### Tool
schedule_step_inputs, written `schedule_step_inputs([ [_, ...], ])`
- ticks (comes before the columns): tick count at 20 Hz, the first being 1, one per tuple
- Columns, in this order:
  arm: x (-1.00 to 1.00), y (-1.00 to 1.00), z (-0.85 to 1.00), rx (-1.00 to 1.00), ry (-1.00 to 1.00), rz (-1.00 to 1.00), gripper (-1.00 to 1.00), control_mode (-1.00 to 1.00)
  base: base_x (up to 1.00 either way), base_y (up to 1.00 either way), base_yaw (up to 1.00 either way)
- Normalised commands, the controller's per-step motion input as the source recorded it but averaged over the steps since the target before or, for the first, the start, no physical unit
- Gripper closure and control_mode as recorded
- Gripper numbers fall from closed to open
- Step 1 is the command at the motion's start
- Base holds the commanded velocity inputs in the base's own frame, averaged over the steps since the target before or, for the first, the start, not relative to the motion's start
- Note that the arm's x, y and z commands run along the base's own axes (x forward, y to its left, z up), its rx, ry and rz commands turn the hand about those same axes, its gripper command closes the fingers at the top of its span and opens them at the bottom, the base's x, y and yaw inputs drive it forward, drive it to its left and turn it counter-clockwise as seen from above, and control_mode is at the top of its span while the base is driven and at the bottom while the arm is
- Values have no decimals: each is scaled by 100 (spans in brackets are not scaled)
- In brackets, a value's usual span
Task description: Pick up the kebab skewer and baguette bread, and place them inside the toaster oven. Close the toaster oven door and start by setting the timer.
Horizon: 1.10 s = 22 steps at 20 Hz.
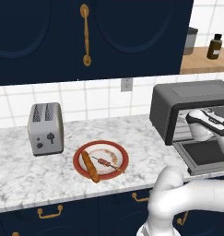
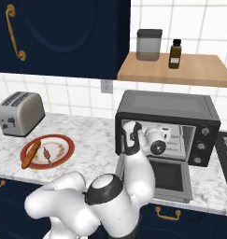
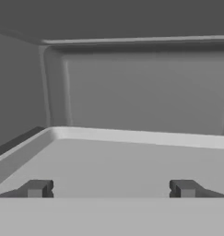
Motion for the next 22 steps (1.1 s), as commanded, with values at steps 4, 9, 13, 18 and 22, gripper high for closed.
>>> schedule_step_inputs([
  [4, -76, -28, -77, 0, 10, 2, -100, -100, 0, 0, 0],
  [9, -91, -21, -52, 0, 12, 1, -100, -100, 0, 0, 0],
  [13, -84, -12, -19, -7, 15, 1, -100, -100, 0, 0, 0],
  [18, -93, -21, -5, -5, 16, 2, -100, -100, 0, 0, 0],
  [22, -82, -11, 32, 0, 15, 4, -100, -100, 0, 0, 0],
])
